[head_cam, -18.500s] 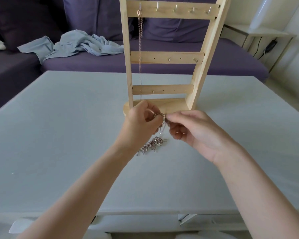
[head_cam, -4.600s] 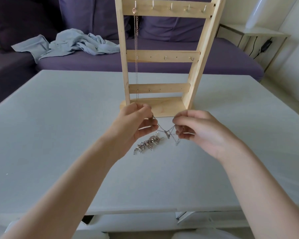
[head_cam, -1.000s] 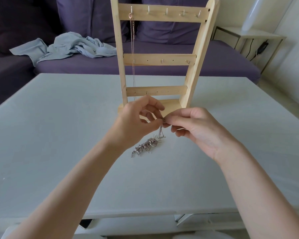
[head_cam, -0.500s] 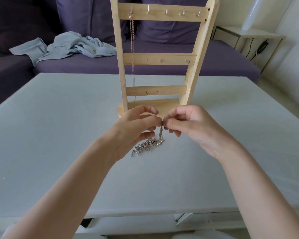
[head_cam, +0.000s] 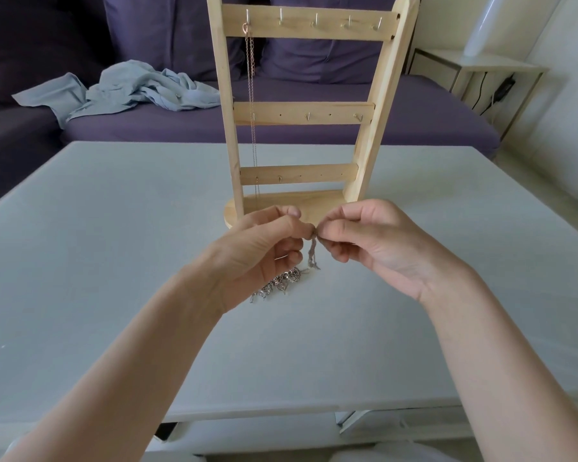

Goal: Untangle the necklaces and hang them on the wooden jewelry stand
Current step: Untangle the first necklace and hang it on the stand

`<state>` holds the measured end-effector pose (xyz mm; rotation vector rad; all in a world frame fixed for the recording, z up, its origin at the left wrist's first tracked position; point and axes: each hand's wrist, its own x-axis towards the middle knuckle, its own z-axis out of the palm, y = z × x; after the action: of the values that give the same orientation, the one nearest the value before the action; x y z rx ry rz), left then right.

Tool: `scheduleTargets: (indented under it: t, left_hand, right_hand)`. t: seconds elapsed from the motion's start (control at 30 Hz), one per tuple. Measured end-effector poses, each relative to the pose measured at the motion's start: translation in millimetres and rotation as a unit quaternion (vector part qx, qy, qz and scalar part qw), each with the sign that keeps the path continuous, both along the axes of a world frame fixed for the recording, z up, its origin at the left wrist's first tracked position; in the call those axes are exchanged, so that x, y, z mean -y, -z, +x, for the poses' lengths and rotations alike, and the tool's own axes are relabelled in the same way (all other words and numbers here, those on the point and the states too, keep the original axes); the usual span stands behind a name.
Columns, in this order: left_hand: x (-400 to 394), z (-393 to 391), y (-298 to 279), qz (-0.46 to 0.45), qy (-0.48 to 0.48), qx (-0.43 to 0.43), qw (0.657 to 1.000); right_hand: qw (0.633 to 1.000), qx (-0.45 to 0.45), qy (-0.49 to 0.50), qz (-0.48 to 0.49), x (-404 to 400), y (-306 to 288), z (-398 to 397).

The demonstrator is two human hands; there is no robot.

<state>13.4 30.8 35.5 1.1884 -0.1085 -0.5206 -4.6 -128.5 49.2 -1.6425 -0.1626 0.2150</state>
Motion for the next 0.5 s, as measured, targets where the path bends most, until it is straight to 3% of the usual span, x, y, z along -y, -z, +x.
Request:
scheduleTargets:
  t: [0.13,0.2,0.27,0.37,0.43,0.5]
  left_hand:
    - [0,0,1,-0.037,0.013,-0.041,0.998]
    - [0,0,1,-0.005,0.014,-0.034,0.999]
    - [3,0,3,0.079,-0.019,0.013,0.997]
    - [8,0,7,0.220,-0.102,0.145,0.959]
    - [8,0,8,0.245,-0.129,0.202,0.940]
    - [6,0,7,0.218,-0.129,0.211,0.944]
  right_hand:
    - [0.999,0.033,0.013,0.009,-3,-2,1]
    - [0.998,0.050,0.026,-0.033,-5,-2,2]
    - [0.991,0.064,0.045,-0.110,-7,0,3]
    - [0.971,0.094,0.066,-0.209,-11,5,4]
    - [0.967,0.115,0.082,-0.212,-13,6,4]
    - [0.971,0.129,0.094,-0.178,-13,6,4]
